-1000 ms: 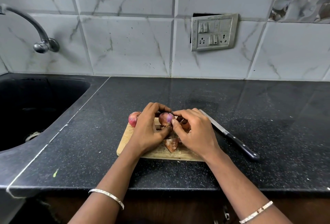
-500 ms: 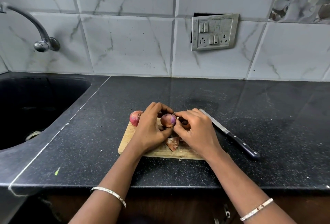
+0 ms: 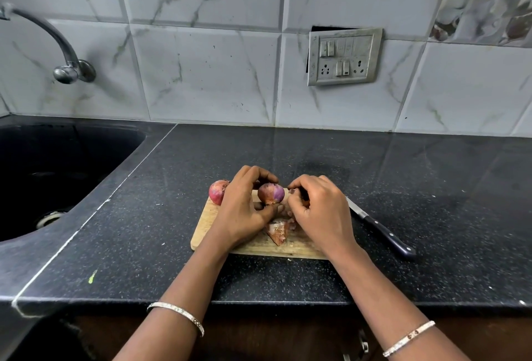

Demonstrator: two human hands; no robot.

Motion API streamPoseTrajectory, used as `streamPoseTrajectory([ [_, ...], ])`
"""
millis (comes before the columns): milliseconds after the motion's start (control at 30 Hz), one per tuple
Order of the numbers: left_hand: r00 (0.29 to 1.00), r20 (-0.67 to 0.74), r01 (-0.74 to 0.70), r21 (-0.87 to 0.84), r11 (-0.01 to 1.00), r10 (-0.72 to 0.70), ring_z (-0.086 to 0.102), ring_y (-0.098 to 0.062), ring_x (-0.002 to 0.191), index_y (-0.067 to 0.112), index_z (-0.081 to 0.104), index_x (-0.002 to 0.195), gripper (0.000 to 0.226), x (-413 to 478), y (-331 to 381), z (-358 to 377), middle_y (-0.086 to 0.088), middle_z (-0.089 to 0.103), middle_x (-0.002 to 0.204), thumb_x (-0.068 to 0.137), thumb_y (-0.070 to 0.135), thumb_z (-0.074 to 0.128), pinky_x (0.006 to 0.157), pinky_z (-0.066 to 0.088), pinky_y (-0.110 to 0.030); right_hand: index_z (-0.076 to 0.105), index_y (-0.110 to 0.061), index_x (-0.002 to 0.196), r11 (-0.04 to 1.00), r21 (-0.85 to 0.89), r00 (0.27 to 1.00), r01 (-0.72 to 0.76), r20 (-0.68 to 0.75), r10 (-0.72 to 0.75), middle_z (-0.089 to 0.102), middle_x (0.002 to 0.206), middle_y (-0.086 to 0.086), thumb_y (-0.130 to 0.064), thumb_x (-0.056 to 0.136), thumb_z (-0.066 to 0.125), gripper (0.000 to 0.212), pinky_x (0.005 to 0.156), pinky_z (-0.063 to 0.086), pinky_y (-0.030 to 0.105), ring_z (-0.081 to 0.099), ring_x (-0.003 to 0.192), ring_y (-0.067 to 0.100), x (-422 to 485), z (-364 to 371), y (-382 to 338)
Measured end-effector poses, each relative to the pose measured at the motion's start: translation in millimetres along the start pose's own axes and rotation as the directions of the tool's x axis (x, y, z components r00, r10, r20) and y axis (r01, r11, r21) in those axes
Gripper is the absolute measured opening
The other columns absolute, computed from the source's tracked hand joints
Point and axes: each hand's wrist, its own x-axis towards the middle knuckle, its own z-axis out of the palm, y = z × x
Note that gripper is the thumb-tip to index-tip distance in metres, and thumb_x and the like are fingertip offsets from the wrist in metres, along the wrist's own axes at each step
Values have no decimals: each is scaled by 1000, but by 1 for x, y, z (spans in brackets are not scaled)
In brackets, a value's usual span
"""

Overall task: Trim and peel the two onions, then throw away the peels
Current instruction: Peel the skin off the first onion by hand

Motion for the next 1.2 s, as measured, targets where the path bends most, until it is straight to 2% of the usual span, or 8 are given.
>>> streamPoseTrajectory([
  [67,1000,-2,22,-30,999,-22,59,-9,105,18,63,109,43,0,0,0,6,59,109,73,16,87,83,52,-15,68,-19,87,999,10,999,-35,-21,35,68,81,-8,-19,87,59,10,61,48,31,55,77,11,1,-1,1],
  [200,1000,5,27,-53,998,-27,59,-6,105,19,64,110,42,0,0,-1,10,59,110,75,12,85,76,60,-33,73,-19,91,999,45,999,-17,-29,18,66,89,-9,-28,81,52,25,72,48,27,53,87,13,2,-3,1],
  [433,1000,11,24,-42,999,-23,63,-4,108,16,64,116,45,1,-2,1,10,67,113,78,-3,78,93,47,-14,74,-17,102,988,133,997,76,23,-80,72,94,-7,-34,91,61,24,78,51,34,58,89,13,2,-2,2],
  [600,999,34,42,-98,994,-39,63,-3,113,14,61,122,48,0,-4,1,10,68,117,80,-4,77,97,49,-16,76,-18,101,985,163,998,58,28,-64,74,92,-9,-36,93,62,24,73,52,35,59,85,10,2,0,3],
  [767,997,62,65,-148,987,-56,63,-4,118,13,61,125,52,-1,-5,1,8,68,122,80,-9,75,102,49,-19,78,-17,92,979,198,999,48,-31,-43,75,86,-8,-19,92,67,11,68,52,36,62,78,12,2,-1,4],
  [967,995,58,88,-97,991,-82,63,-7,116,20,63,125,55,-1,-6,3,5,66,123,75,15,87,89,60,-28,80,-15,93,966,255,999,44,-35,-36,77,87,-7,-15,90,70,10,70,49,17,64,79,4,2,-2,4],
  [1067,998,41,52,-38,998,-51,63,-4,114,29,65,126,56,0,-5,2,10,68,123,75,24,88,98,55,-31,80,-15,93,957,285,998,53,-32,-46,77,85,-7,-16,89,71,10,68,43,6,65,78,5,2,-3,3],
  [1200,998,42,57,-46,997,-55,64,0,113,33,66,128,55,0,-6,1,16,71,118,78,21,86,101,53,-30,80,-16,94,949,309,997,69,-50,-56,77,82,-9,-18,86,75,10,66,43,2,66,76,1,1,-4,1],
])
